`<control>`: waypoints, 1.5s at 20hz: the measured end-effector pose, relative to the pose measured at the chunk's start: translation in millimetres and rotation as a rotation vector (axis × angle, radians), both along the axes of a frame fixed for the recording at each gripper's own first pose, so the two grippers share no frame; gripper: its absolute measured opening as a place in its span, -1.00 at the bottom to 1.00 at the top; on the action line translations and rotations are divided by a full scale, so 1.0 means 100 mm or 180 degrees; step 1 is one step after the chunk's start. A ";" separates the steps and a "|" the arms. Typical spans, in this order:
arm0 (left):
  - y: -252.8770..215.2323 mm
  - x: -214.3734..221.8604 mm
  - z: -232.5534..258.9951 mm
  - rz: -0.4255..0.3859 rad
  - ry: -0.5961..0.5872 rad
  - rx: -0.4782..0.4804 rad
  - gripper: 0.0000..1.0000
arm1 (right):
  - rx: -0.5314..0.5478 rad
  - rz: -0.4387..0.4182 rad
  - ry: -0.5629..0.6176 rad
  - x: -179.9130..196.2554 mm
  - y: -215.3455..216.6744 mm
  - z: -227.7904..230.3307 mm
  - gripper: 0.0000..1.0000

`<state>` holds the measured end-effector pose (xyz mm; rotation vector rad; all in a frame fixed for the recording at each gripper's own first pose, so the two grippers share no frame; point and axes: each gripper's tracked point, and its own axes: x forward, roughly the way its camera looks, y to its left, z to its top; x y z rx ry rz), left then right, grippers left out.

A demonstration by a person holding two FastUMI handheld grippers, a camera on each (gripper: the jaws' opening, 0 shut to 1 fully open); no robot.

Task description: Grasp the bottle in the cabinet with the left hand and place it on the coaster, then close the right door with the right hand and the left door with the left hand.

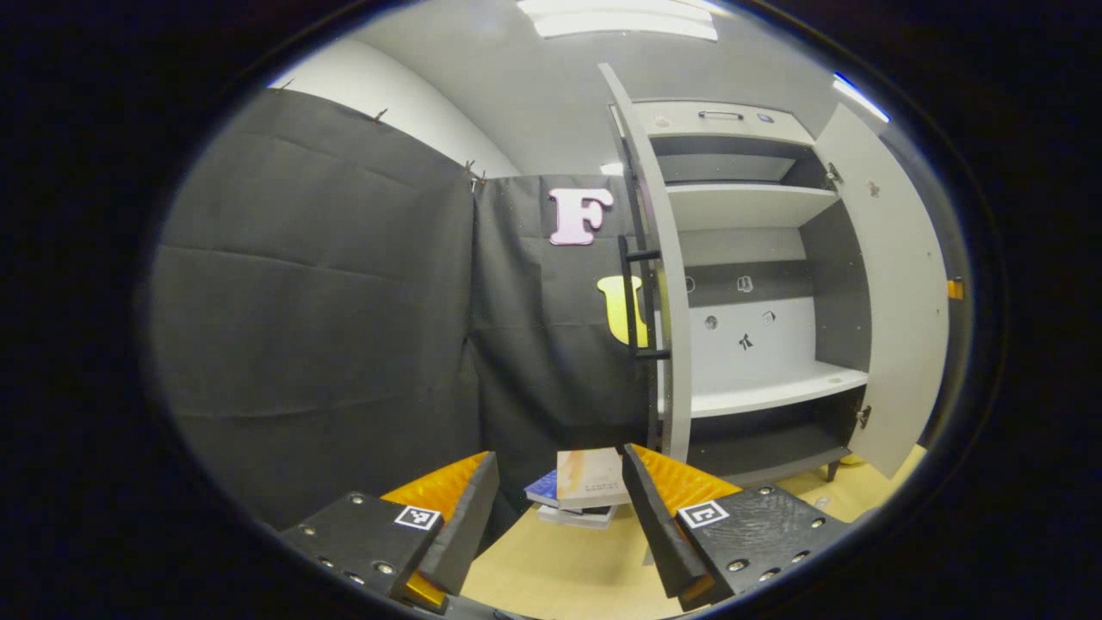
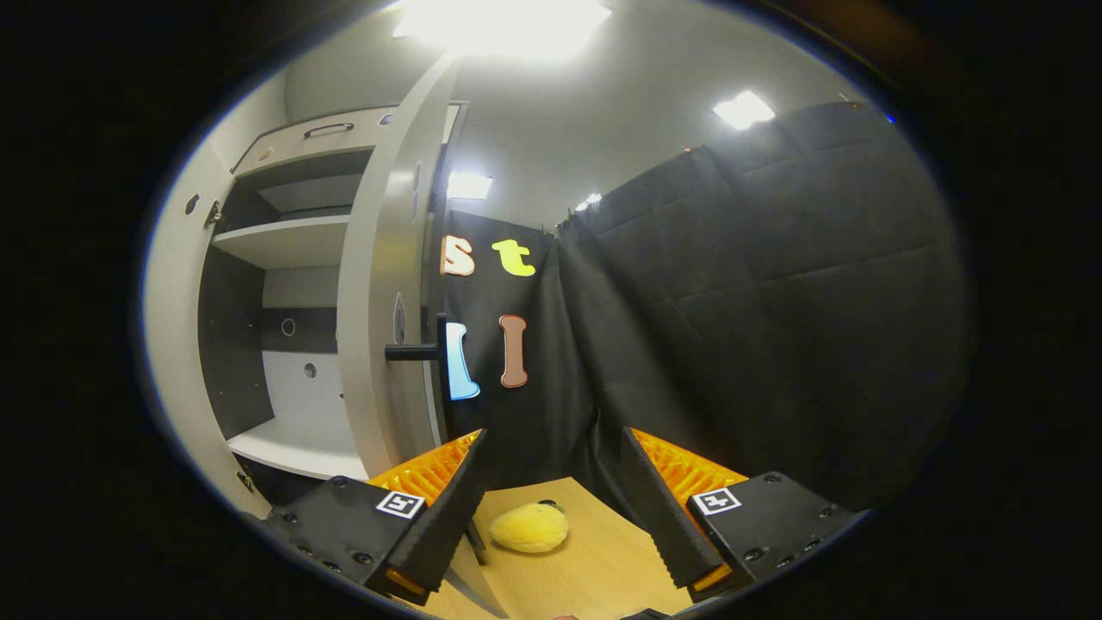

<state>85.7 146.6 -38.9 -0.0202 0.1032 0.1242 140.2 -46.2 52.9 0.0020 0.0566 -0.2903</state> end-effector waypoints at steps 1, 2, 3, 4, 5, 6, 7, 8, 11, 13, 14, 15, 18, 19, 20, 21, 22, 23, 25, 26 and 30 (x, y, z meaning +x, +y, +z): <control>0.00 0.03 -0.02 -0.0023 -0.0002 0.0000 0.69 | 0.0013 0.0017 0.0003 -0.01 0.04 0.01 0.94; 0.01 0.07 -0.04 -0.0041 0.0000 0.0006 0.69 | 0.0045 0.0043 0.0001 -0.02 0.08 0.01 0.94; 0.00 0.11 -0.05 -0.0065 -0.0004 0.0008 0.69 | 0.0079 0.0073 0.0005 -0.03 0.13 0.01 0.94; 0.00 0.14 -0.05 -0.0093 -0.0008 -0.0003 0.69 | 0.0098 0.0099 -0.0008 -0.03 0.18 0.01 0.94; -0.02 0.18 -0.06 -0.0126 -0.0016 -0.0017 0.69 | 0.0092 0.0123 -0.0015 -0.05 0.24 0.01 0.94; -0.04 0.23 -0.06 -0.0152 -0.0024 -0.0030 0.69 | 0.0081 0.0138 -0.0030 -0.05 0.29 0.01 0.94; -0.04 0.26 -0.09 -0.0182 -0.0024 -0.0038 0.69 | 0.0065 0.0152 -0.0034 -0.05 0.34 0.01 0.94; -0.04 0.29 -0.10 -0.0200 -0.0021 -0.0041 0.69 | 0.0057 0.0160 -0.0040 -0.07 0.38 0.01 0.94; 0.01 0.36 -0.16 -0.0249 -0.0013 -0.0078 0.69 | 0.0064 0.0176 -0.0051 -0.08 0.50 0.01 0.94; 0.04 0.41 -0.20 -0.0269 -0.0001 -0.0101 0.69 | 0.0091 0.0200 -0.0060 -0.07 0.57 0.01 0.94; 0.05 0.43 -0.22 -0.0279 0.0004 -0.0108 0.69 | 0.0106 0.0212 -0.0060 -0.07 0.60 0.00 0.94; 0.05 0.46 -0.23 -0.0292 0.0005 -0.0115 0.69 | 0.0115 0.0221 -0.0061 -0.07 0.64 0.00 0.94; 0.07 0.51 -0.24 -0.0333 -0.0019 -0.0110 0.69 | 0.0076 0.0261 -0.0072 -0.07 0.77 0.01 0.94; 0.09 0.53 -0.24 -0.0339 -0.0023 -0.0108 0.69 | 0.0065 0.0286 -0.0074 -0.07 0.82 0.01 0.94; 0.11 0.55 -0.25 -0.0342 -0.0022 -0.0109 0.69 | 0.0065 0.0322 -0.0076 -0.06 0.89 0.01 0.94; 0.12 0.55 -0.26 -0.0342 -0.0024 -0.0106 0.69 | 0.0070 0.0375 -0.0080 -0.04 0.97 0.01 0.94; 0.14 0.56 -0.27 -0.0341 -0.0022 -0.0103 0.69 | 0.0077 0.0444 -0.0086 -0.01 1.07 0.01 0.94; 0.16 0.58 -0.29 -0.0333 -0.0018 -0.0103 0.69 | 0.0090 0.0522 -0.0091 0.03 1.16 0.00 0.94; 0.21 0.58 -0.31 -0.0319 -0.0002 -0.0115 0.69 | 0.0159 0.0655 -0.0077 0.10 1.33 -0.02 0.94; 0.24 0.57 -0.32 -0.0303 0.0002 -0.0115 0.68 | 0.0183 0.0707 -0.0045 0.15 1.41 -0.07 0.94; 0.36 0.49 -0.41 -0.0240 0.0059 -0.0094 0.68 | 0.0190 0.0899 0.0150 0.33 1.66 -0.27 0.94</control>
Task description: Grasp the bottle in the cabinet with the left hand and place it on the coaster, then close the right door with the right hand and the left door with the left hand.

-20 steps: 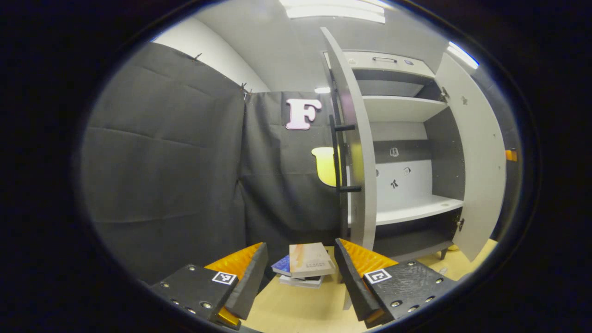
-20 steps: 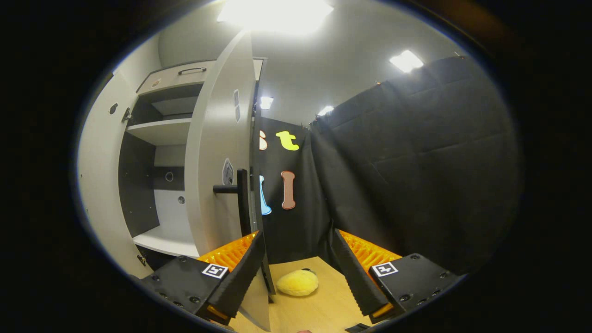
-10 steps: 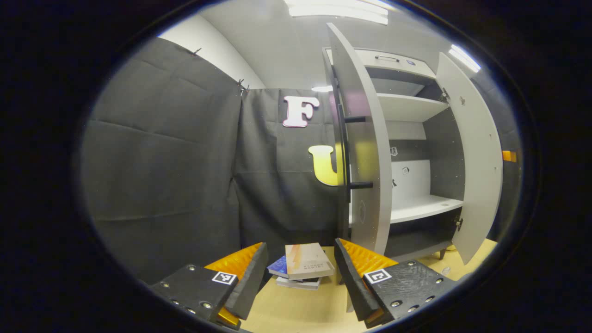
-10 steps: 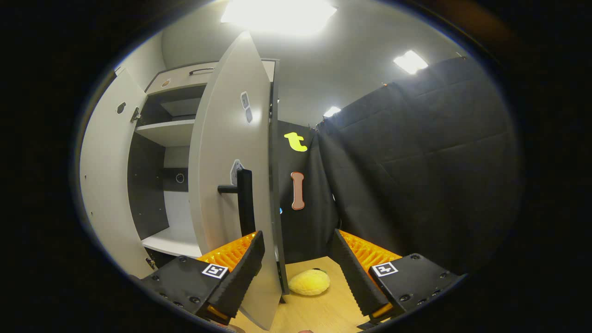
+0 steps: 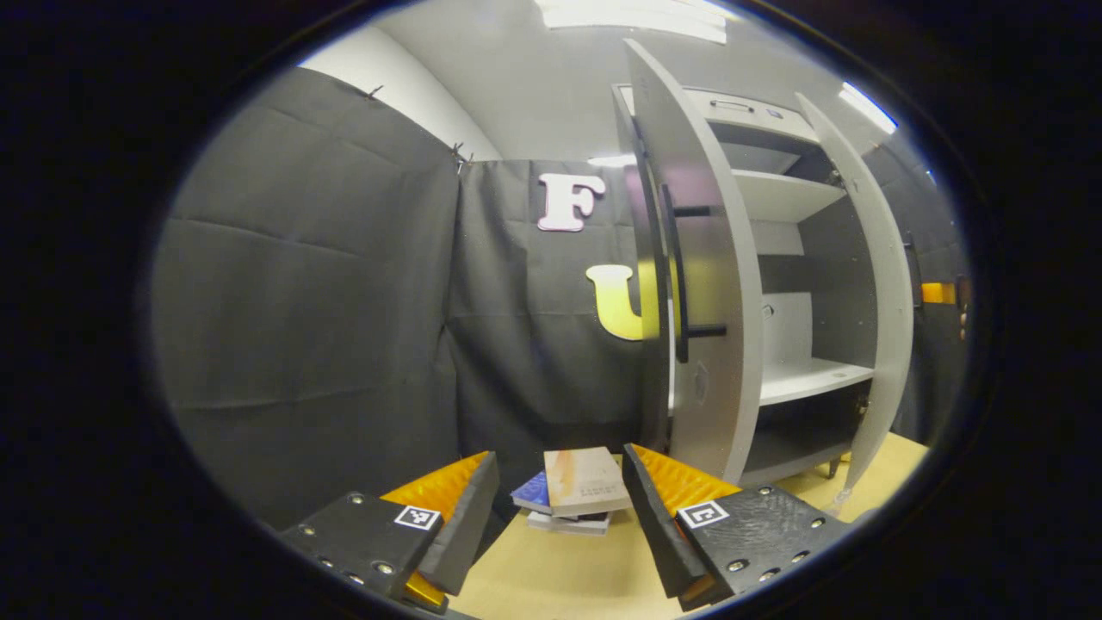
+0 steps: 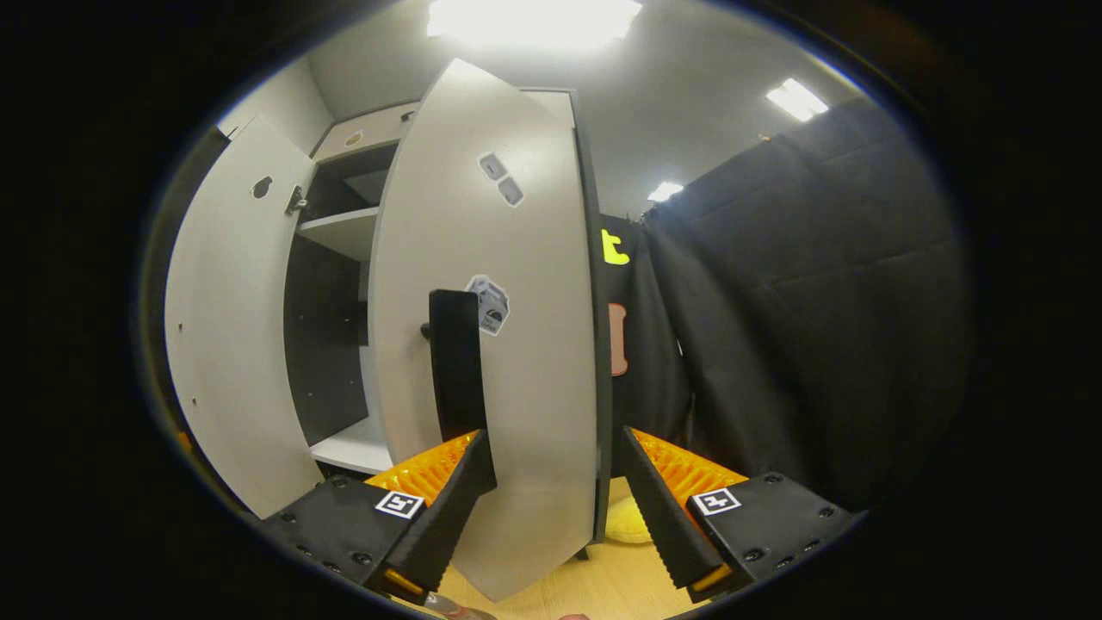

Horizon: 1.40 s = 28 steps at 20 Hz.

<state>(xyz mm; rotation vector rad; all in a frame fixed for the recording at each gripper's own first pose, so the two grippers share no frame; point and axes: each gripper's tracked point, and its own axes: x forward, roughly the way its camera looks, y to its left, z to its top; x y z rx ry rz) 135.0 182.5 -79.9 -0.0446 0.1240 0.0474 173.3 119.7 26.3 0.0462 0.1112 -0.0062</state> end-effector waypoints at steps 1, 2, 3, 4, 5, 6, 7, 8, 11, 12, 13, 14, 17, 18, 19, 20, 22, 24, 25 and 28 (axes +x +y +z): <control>0.01 -0.03 -0.03 0.0016 0.0020 0.0018 0.68 | 0.0011 0.0050 0.0049 0.04 0.04 -0.05 0.94; 0.05 -0.04 -0.06 0.0036 0.0037 0.0037 0.69 | 0.0016 0.0082 0.0071 0.06 0.07 -0.07 0.94; 0.06 -0.06 -0.07 0.0049 0.0052 0.0043 0.69 | 0.0015 0.0104 0.0078 0.08 0.11 -0.08 0.94; 0.07 -0.07 -0.08 0.0049 0.0066 0.0038 0.69 | 0.0012 0.0117 0.0071 0.10 0.18 -0.07 0.94; 0.04 -0.09 -0.09 0.0044 0.0078 0.0026 0.69 | 0.0002 0.0135 0.0078 0.13 0.22 -0.07 0.94; 0.03 -0.10 -0.10 0.0037 0.0083 0.0020 0.69 | -0.0008 0.0156 0.0078 0.11 0.20 -0.08 0.94; 0.01 -0.11 -0.10 0.0031 0.0083 0.0017 0.68 | -0.0017 0.0174 0.0079 0.11 0.20 -0.07 0.94; 0.01 -0.11 -0.08 0.0023 0.0078 0.0015 0.69 | -0.0024 0.0190 0.0081 0.13 0.21 -0.08 0.94; -0.02 -0.10 -0.01 -0.0027 0.0066 -0.0040 0.69 | -0.0001 0.0242 0.0128 0.12 0.24 -0.11 0.95; -0.04 -0.10 0.03 -0.0046 0.0064 -0.0073 0.69 | 0.0002 0.0276 0.0128 0.11 0.25 -0.12 0.95; -0.05 -0.10 0.07 -0.0055 0.0062 -0.0104 0.69 | -0.0012 0.0284 0.0121 0.09 0.22 -0.12 0.95; -0.05 -0.09 0.13 -0.0061 0.0050 -0.0133 0.69 | -0.0045 0.0273 0.0098 0.04 0.18 -0.12 0.95; -0.05 0.18 0.32 -0.0073 -0.0014 -0.0188 0.69 | -0.0172 0.0211 0.0049 -0.14 -0.04 -0.10 0.94; -0.02 0.29 0.41 -0.0043 -0.0045 -0.0203 0.69 | -0.0199 0.0193 0.0038 -0.16 -0.09 -0.08 0.95; 0.02 0.38 0.49 -0.0008 -0.0074 -0.0218 0.69 | -0.0219 0.0171 0.0023 -0.19 -0.15 -0.08 0.95; 0.04 0.46 0.57 0.0035 -0.0097 -0.0239 0.69 | -0.0240 0.0145 0.0012 -0.22 -0.22 -0.08 0.96; 0.01 0.58 0.72 0.0067 -0.0157 -0.0267 0.69 | -0.0284 0.0077 0.0007 -0.28 -0.37 -0.09 0.95; -0.05 0.64 0.85 0.0069 -0.0237 -0.0233 0.69 | -0.0298 0.0025 0.0010 -0.34 -0.51 -0.11 0.96; -0.06 0.65 0.92 0.0077 -0.0272 -0.0190 0.69 | -0.0292 0.0007 0.0012 -0.37 -0.57 -0.11 0.95; -0.21 0.61 1.00 0.0089 -0.0321 -0.0083 0.69 | -0.0289 -0.0108 0.0002 -0.45 -0.82 -0.10 0.95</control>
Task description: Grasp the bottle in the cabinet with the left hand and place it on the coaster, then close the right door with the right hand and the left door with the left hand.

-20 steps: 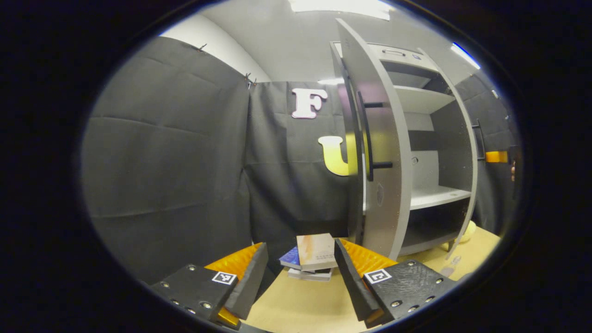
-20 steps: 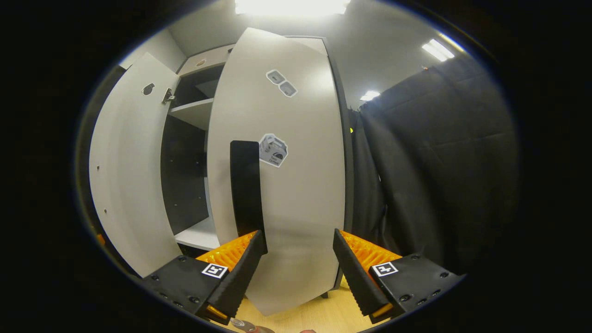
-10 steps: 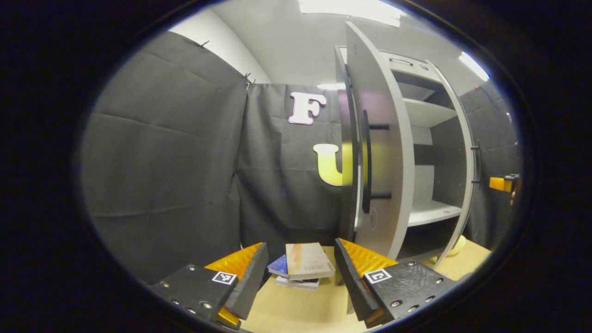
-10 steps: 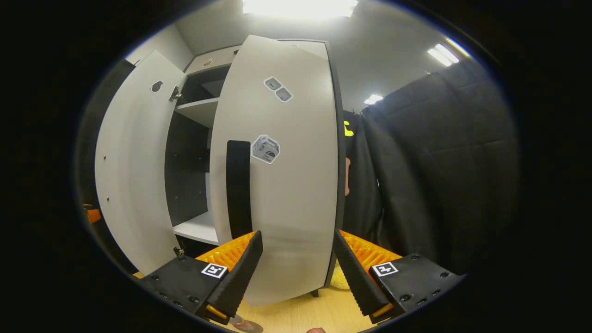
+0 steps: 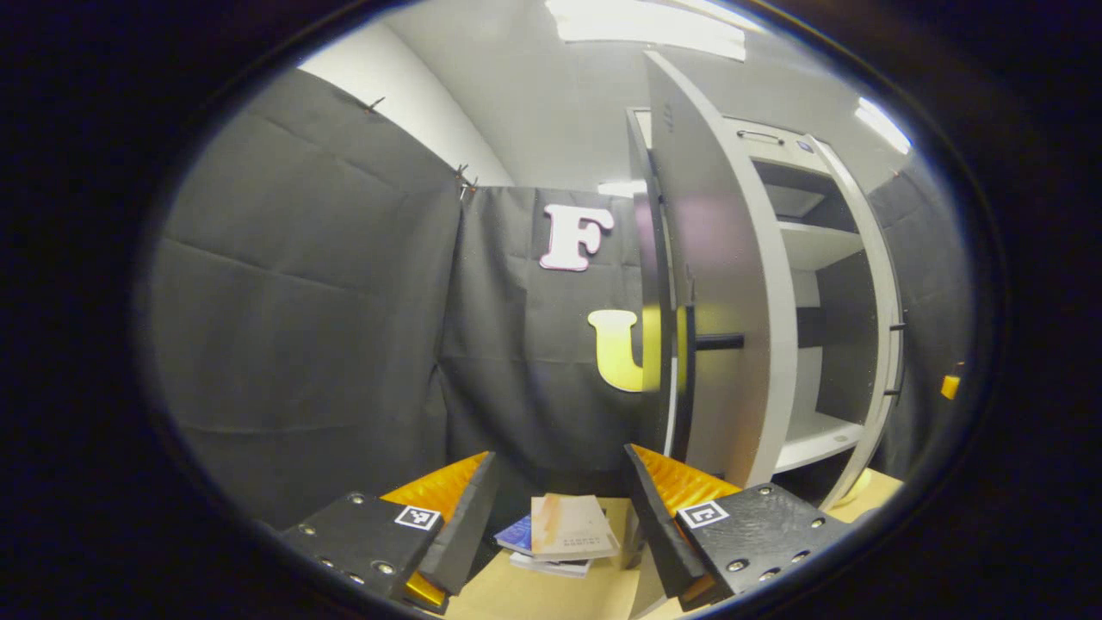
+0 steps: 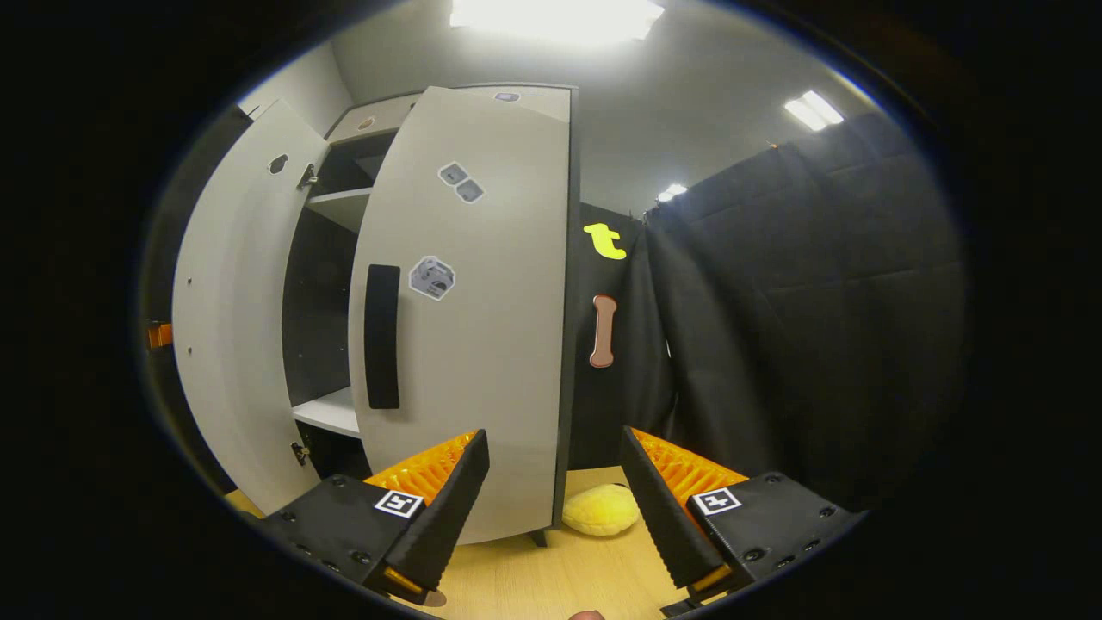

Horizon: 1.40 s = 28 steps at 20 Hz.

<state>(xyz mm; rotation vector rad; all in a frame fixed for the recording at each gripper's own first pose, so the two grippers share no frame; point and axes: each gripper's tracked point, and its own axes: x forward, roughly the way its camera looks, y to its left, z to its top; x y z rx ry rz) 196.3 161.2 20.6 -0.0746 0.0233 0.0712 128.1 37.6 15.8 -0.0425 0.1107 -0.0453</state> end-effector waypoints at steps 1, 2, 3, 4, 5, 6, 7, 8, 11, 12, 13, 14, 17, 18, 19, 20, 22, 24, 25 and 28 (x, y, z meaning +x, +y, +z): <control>0.01 -0.01 0.04 0.0050 -0.0017 0.0076 0.69 | 0.0003 -0.0040 -0.0003 -0.03 -0.08 0.00 0.95; 0.00 -0.02 0.07 0.0078 -0.0023 0.0132 0.68 | 0.0015 -0.0067 0.0003 -0.06 -0.15 -0.02 0.94; -0.02 -0.02 0.04 0.0085 0.0003 0.0155 0.82 | 0.0030 -0.0084 0.0017 -0.08 -0.21 -0.04 0.95; -0.05 -0.02 0.00 0.0068 0.0034 0.0165 0.82 | 0.0048 -0.0100 0.0042 -0.09 -0.25 -0.06 0.94; -0.07 -0.02 -0.04 0.0050 0.0068 0.0152 0.82 | 0.0065 -0.0114 0.0060 -0.11 -0.29 -0.08 0.95; -0.08 -0.03 -0.07 0.0048 0.0102 0.0122 0.82 | 0.0083 -0.0129 0.0069 -0.12 -0.34 -0.09 0.95; -0.09 -0.03 -0.09 0.0063 0.0126 0.0107 0.83 | 0.0100 -0.0133 0.0070 -0.13 -0.37 -0.10 1.00; -0.08 -0.05 -0.08 0.0086 0.0143 0.0107 0.82 | 0.0114 -0.0131 0.0071 -0.16 -0.41 -0.10 0.95; -0.13 -0.08 -0.07 0.0157 0.0162 0.0114 0.82 | 0.0096 -0.0127 0.0068 -0.18 -0.43 -0.10 0.95; -0.14 -0.10 -0.07 0.0166 0.0164 0.0126 0.82 | 0.0097 -0.0120 0.0062 -0.18 -0.45 -0.08 0.95; -0.15 -0.10 -0.06 0.0166 0.0161 0.0127 0.82 | 0.0103 -0.0111 0.0052 -0.19 -0.47 -0.08 0.95; -0.16 -0.10 -0.06 0.0156 0.0154 0.0119 0.82 | 0.0108 -0.0102 0.0041 -0.20 -0.48 -0.07 0.94; -0.21 -0.10 -0.04 0.0138 0.0133 0.0111 0.82 | 0.0109 -0.0092 0.0060 -0.23 -0.53 -0.09 0.95; -0.25 -0.12 -0.03 0.0127 0.0127 0.0116 0.82 | 0.0111 -0.0085 0.0077 -0.24 -0.54 -0.10 0.95; -0.34 -0.15 -0.03 0.0113 0.0123 0.0112 0.68 | 0.0113 -0.0074 0.0090 -0.25 -0.55 -0.12 0.95; -0.40 -0.15 -0.02 0.0090 0.0122 0.0106 0.82 | 0.0111 -0.0072 0.0096 -0.26 -0.57 -0.13 0.95; -0.51 -0.17 -0.01 0.0027 0.0113 0.0108 0.82 | 0.0110 -0.0071 0.0105 -0.27 -0.60 -0.14 0.95; -0.58 -0.17 0.02 -0.0008 0.0097 0.0128 0.82 | 0.0109 -0.0074 0.0110 -0.30 -0.63 -0.14 0.98; -0.62 -0.19 0.01 -0.0010 0.0089 0.0139 0.82 | 0.0106 -0.0083 0.0116 -0.31 -0.65 -0.14 0.95; -0.67 -0.18 0.02 -0.0004 0.0083 0.0156 0.82 | 0.0094 -0.0104 0.0144 -0.34 -0.72 -0.17 0.94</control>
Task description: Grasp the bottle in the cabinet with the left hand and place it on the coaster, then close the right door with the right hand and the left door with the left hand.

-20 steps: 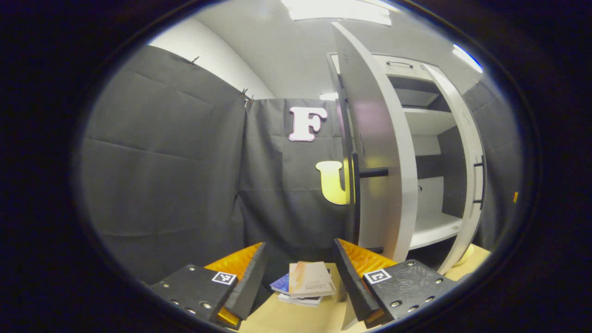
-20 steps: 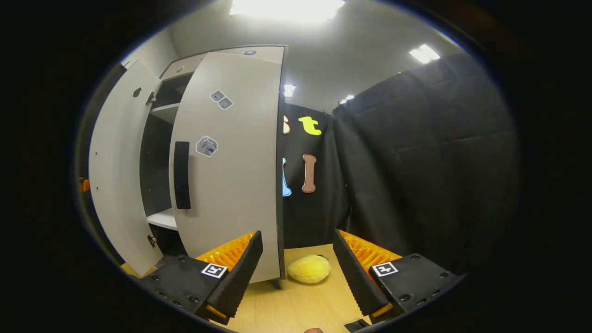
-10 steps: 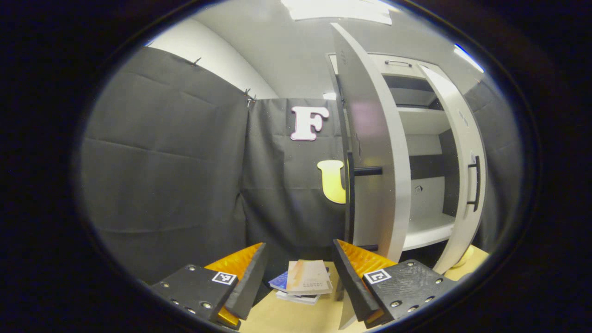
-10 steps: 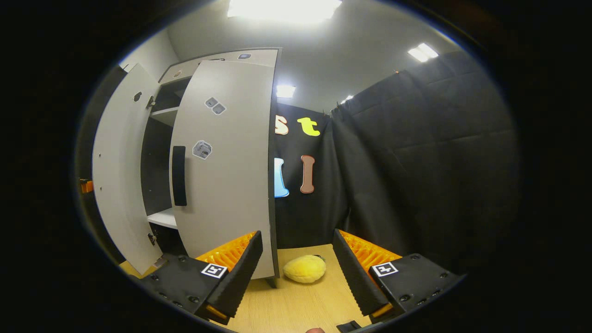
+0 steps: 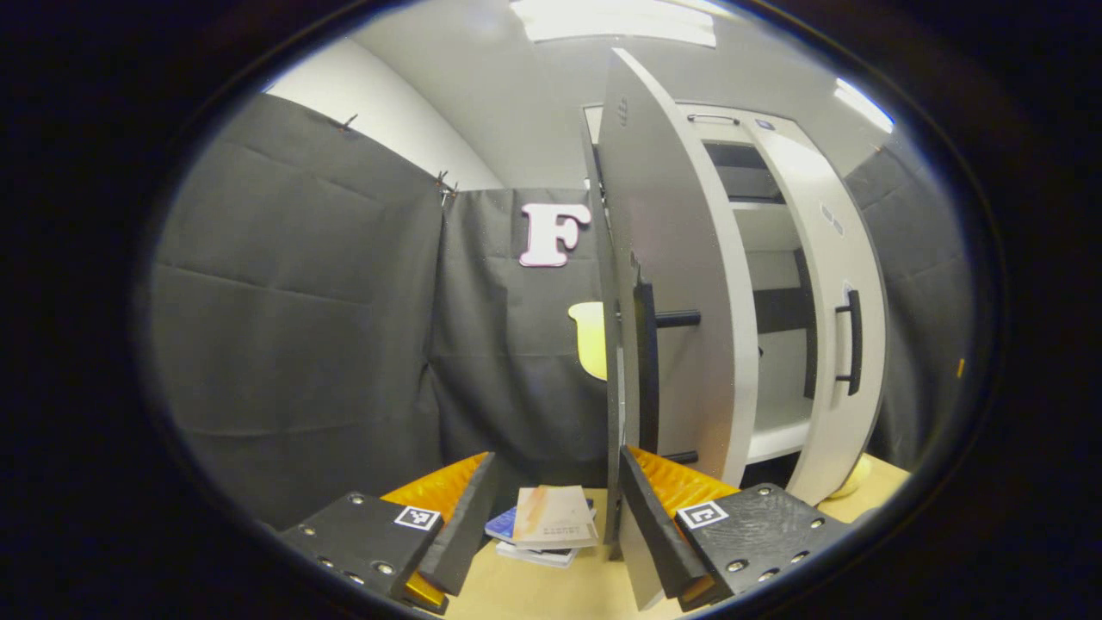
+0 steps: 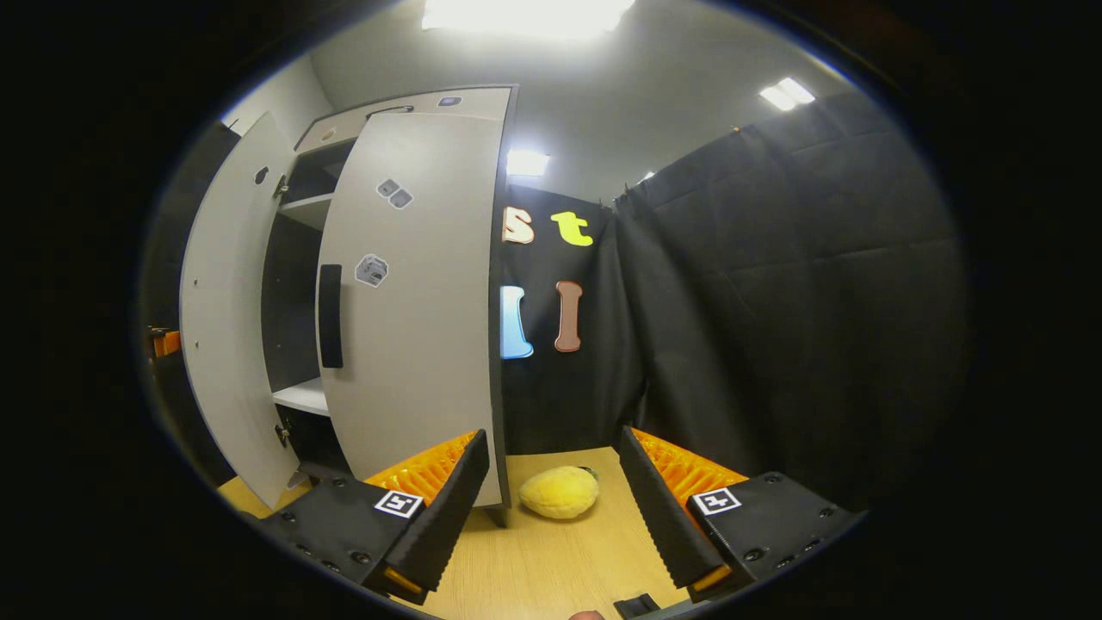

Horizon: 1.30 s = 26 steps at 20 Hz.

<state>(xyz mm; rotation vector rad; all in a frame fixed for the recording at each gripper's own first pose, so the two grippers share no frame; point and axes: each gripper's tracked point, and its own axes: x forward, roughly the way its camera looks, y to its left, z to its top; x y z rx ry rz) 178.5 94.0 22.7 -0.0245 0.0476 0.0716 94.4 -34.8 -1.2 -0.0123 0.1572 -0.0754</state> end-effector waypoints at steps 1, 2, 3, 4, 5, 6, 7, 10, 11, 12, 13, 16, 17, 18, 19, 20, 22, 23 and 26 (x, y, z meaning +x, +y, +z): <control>-0.01 0.00 0.00 -0.0007 0.0008 -0.0006 0.82 | 0.0005 -0.0008 0.0006 0.00 -0.02 0.00 1.00; -0.02 0.01 -0.01 -0.0018 0.0012 -0.0016 0.82 | 0.0017 -0.0012 0.0012 -0.01 -0.02 -0.01 0.94; -0.04 0.02 -0.01 -0.0033 0.0013 -0.0027 0.82 | 0.0030 -0.0012 0.0014 -0.02 -0.03 -0.01 1.00; -0.07 0.02 -0.01 -0.0048 0.0013 -0.0034 0.82 | 0.0039 -0.0011 0.0015 -0.02 -0.02 -0.01 0.94; -0.11 0.01 0.00 -0.0072 0.0010 -0.0033 0.82 | 0.0040 -0.0001 0.0015 -0.03 -0.02 -0.01 0.94; -0.16 0.01 0.00 -0.0102 0.0003 -0.0032 0.82 | 0.0032 0.0011 0.0017 -0.03 -0.01 -0.01 1.00; -0.21 0.02 0.01 -0.0132 0.0002 -0.0037 0.82 | 0.0016 0.0022 0.0018 -0.04 -0.01 -0.02 0.95; -0.34 0.05 0.01 -0.0195 -0.0015 -0.0050 0.82 | -0.0013 0.0036 0.0030 -0.06 -0.02 -0.03 0.95; -0.38 0.05 0.02 -0.0203 -0.0021 -0.0054 0.82 | -0.0016 0.0041 0.0044 -0.09 -0.03 -0.05 0.94; -0.41 0.05 0.02 -0.0204 -0.0026 -0.0057 0.82 | -0.0020 0.0039 0.0056 -0.10 -0.05 -0.05 0.95; -0.44 0.06 0.03 -0.0204 -0.0029 -0.0058 0.82 | -0.0022 0.0029 0.0058 -0.12 -0.06 -0.06 0.95; -0.53 0.08 0.04 -0.0224 -0.0042 -0.0065 0.82 | -0.0020 -0.0007 0.0041 -0.17 -0.12 -0.05 0.95; -0.57 0.08 0.04 -0.0242 -0.0044 -0.0076 0.82 | -0.0015 -0.0020 0.0049 -0.19 -0.15 -0.06 0.95; -0.60 0.09 0.04 -0.0267 -0.0047 -0.0088 0.82 | -0.0006 -0.0031 0.0057 -0.20 -0.17 -0.06 0.95; -0.67 0.11 0.04 -0.0300 -0.0050 -0.0103 0.82 | 0.0007 -0.0042 0.0059 -0.21 -0.19 -0.06 0.96; -0.72 0.14 0.03 -0.0328 -0.0041 -0.0119 0.82 | 0.0017 -0.0053 0.0063 -0.21 -0.20 -0.07 0.95; -0.82 0.18 -0.01 -0.0377 0.0006 -0.0156 0.82 | 0.0021 -0.0070 0.0084 -0.26 -0.33 -0.11 0.95; -0.88 0.20 -0.03 -0.0403 0.0022 -0.0197 0.82 | 0.0017 -0.0077 0.0096 -0.27 -0.33 -0.12 0.94; -1.15 0.29 -0.02 -0.0533 0.0011 -0.0332 0.83 | -0.0012 -0.0101 0.0109 -0.30 -0.37 -0.13 0.95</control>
